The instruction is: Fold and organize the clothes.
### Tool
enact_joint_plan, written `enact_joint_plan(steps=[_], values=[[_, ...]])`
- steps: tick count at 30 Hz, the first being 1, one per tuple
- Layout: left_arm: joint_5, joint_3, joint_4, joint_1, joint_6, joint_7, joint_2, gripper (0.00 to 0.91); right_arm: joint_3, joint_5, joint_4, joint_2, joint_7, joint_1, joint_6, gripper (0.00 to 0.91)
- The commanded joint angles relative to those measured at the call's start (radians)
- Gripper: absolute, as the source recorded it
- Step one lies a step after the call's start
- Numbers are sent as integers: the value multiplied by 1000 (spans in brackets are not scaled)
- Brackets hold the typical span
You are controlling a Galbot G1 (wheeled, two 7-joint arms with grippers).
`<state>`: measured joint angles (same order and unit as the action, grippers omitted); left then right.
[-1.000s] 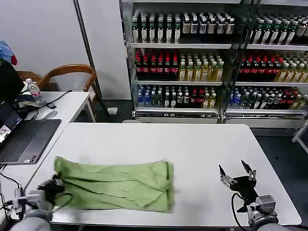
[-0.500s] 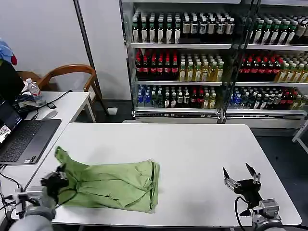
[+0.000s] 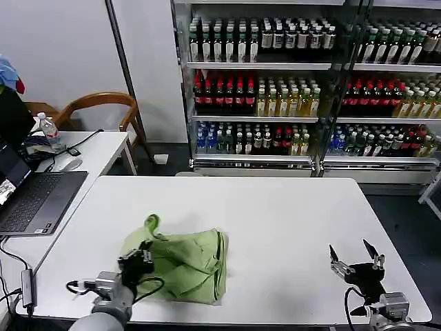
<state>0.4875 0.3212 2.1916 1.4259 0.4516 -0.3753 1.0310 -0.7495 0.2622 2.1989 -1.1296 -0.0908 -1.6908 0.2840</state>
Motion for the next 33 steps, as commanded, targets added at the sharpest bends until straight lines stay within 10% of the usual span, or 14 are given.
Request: enact_joint_plan(steps=[1,23,24,25,33], values=[[34,-161,-37,-123,8,6,60,40,-32,-3,7,-7,0,-23,0,907],[142,-215,-60,-171,73,-4,127,50,-23,-6,6,-4,1,-20,1,907],[136,-221,-61,-171,77,-6,129,272,-22,-6,7,-4,2,-19,1,907],[121,-226,-66,-171,79,-5,132,907,-21,-6,7,-4,2,-19,1,907],[102,-280,-103,-183,-74,52,203,907,-18,-5,9,-1,5,-16,0,907]])
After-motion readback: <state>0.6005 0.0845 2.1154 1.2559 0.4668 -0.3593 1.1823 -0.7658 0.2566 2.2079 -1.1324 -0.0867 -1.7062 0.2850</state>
